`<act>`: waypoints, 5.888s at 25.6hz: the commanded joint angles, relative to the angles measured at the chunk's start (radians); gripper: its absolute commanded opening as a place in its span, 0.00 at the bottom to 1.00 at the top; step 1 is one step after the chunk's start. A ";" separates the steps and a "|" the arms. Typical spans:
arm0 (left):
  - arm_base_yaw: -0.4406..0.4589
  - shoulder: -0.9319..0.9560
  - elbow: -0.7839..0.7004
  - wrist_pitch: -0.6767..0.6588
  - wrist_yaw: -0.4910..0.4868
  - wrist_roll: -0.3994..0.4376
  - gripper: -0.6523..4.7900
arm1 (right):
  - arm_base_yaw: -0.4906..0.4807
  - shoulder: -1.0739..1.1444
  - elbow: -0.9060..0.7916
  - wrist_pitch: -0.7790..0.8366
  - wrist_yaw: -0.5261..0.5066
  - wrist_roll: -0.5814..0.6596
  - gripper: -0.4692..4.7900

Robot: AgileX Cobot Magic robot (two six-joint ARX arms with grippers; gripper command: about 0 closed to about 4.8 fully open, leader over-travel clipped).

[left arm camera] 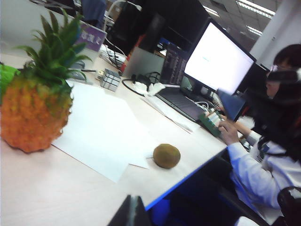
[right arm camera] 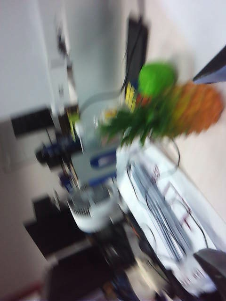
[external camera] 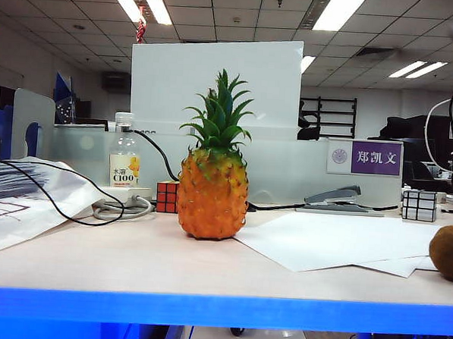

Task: Arrange all the fruits from large to small from left to right in a row.

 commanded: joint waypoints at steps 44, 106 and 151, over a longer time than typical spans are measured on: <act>0.006 -0.002 0.003 0.118 -0.081 0.199 0.18 | 0.194 1.381 0.910 0.219 0.086 -0.354 0.96; 0.007 -0.002 0.004 0.297 -0.449 0.490 0.18 | 0.568 1.282 0.872 -0.001 0.033 -0.466 0.07; 0.007 -0.002 0.003 0.235 -0.427 0.487 0.18 | 0.406 1.082 0.891 -0.285 0.708 -0.757 0.09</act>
